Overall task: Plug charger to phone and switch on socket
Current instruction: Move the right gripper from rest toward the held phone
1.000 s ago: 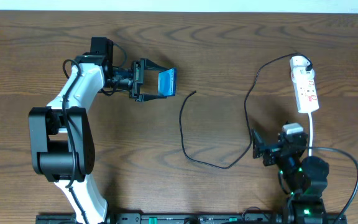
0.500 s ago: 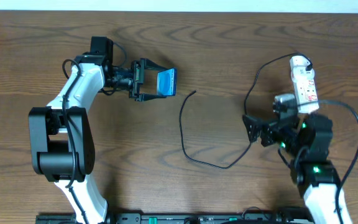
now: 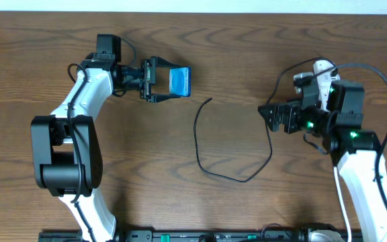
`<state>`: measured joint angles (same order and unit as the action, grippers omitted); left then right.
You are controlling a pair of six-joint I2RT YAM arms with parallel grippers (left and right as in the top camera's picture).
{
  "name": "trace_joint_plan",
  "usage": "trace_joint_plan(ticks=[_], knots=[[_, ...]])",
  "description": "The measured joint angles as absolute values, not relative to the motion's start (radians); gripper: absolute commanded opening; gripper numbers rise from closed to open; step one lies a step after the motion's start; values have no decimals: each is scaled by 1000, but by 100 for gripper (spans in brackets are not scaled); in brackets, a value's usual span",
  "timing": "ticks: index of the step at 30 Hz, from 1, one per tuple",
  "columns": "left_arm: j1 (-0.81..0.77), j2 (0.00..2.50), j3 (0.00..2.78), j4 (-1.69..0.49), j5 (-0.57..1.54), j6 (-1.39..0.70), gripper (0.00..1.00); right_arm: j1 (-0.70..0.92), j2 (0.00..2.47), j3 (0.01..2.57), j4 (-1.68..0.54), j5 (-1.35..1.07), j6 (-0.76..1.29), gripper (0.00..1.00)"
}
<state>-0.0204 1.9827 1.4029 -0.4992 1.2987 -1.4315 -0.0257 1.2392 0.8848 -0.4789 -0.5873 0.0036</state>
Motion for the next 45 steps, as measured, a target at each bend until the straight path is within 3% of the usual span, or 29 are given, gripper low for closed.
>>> trace_joint_plan(ticks=[10,21,34,45], knots=[[-20,1983,1403,-366,1299,-1568,52,-26,1351,1022,-534,-712,4,99],[-20,1983,1403,-357,1299,-1616,52,-26,1497,1028,-558,-831,3,99],[-20,1983,1403,-357,1252,-1619,52,-24,1499,1028,-485,-762,50,99],[-20,1983,1403,-357,1176,-1619,52,74,1499,1028,-403,-676,163,98]])
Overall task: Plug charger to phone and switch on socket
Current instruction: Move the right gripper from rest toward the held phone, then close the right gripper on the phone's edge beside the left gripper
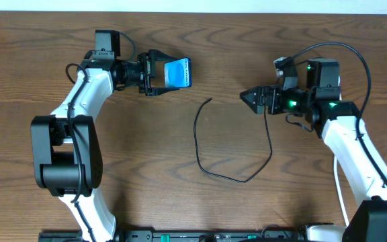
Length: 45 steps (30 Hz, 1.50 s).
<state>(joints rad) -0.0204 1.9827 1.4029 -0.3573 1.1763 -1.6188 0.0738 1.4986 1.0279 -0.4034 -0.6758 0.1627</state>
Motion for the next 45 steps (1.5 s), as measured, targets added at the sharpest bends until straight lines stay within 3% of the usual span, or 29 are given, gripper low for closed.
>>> trace_joint_plan(ticks=[12,20,27,36,45], knots=[[-49,1983,1403,-436,987,-1581,52,163,1545,1028,-270,-627,319,95],[-103,1983,1403,-538,837,-1533,52,181,1625,1049,-152,-711,363,82],[-130,1983,1403,-621,733,-1514,52,211,1794,1183,-166,-797,380,80],[-135,1983,1403,-628,676,-1510,52,326,1892,1259,-171,-820,418,65],[-135,1983,1403,-673,659,-1510,52,406,1919,1259,-175,-755,482,56]])
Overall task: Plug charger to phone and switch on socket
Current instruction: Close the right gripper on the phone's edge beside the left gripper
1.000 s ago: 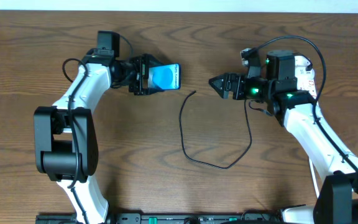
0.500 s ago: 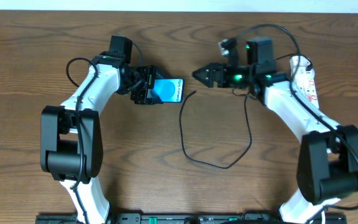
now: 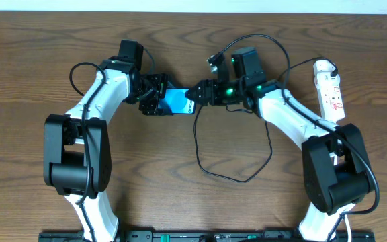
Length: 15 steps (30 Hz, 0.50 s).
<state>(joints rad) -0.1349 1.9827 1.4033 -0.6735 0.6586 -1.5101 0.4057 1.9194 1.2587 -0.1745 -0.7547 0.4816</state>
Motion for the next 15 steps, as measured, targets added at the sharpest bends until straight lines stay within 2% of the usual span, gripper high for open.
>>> trace_joint_plan(ticks=[9,15], knots=[[-135,1983,1403,-684,655,-1510,52,457,1989,1259,-149,-714,531,39],[-135,1983,1403,-686,655,-1510,52,473,2002,1260,-133,-691,552,31]])
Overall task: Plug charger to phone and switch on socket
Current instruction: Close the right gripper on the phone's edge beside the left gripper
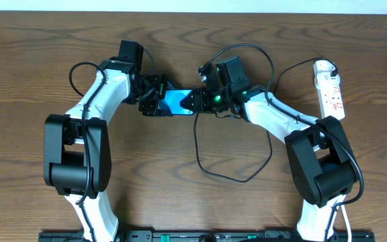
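The phone (174,102), with its blue screen lit, lies flat at the back middle of the table. My left gripper (160,99) is shut on its left end. My right gripper (188,101) meets the phone's right end with its jaws together on the charger plug. The plug itself is hidden between the fingers. From there the black cable (234,179) drops in a loop across the table and climbs back toward the right. The white power strip (331,86) lies at the far right, away from both grippers.
Both arms reach in toward the table's back middle, their forearms angling down to the left and right. A second black cable arcs above the right wrist (240,50). The wood table (146,175) extends toward the front edge.
My right gripper has shifted slightly left and down, now closer against the phone's right end. The left gripper and phone have hardly moved.
At first my left gripper held the phone at the back left, and my right gripper was by the power strip, with the cable end loose on the table. The right gripper then stood left of the strip. Now both grippers meet mid-table, the cable end in the right one.
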`<state>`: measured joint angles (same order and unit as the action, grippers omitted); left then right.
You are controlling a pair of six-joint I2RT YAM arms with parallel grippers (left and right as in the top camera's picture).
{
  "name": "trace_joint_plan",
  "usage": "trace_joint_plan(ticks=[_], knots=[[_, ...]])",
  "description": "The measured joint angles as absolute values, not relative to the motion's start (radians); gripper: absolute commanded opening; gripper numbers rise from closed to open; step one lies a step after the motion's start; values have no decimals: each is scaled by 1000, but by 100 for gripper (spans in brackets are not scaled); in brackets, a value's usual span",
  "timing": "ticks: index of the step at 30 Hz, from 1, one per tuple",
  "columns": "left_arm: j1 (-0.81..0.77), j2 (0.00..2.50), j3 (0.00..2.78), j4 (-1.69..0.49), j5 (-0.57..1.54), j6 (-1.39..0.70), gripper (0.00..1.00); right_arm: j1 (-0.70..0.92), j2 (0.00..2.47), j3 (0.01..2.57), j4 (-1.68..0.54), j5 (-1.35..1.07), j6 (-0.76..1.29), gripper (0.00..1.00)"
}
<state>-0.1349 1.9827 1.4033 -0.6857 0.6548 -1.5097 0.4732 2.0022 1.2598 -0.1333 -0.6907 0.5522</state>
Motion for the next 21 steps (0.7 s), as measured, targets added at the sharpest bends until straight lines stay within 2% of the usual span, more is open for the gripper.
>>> trace_joint_plan(ticks=[9,16,21], knots=[[-135,1983,1403,-687,655,-1510,52,477,2002,1260,-103,-680,580,17],[-135,1983,1403,-685,651,-1510,53,477,2002,1261,-97,-689,613,1],[-135,1982,1404,-678,653,-1507,62,477,2004,1261,-104,-694,618,1]])
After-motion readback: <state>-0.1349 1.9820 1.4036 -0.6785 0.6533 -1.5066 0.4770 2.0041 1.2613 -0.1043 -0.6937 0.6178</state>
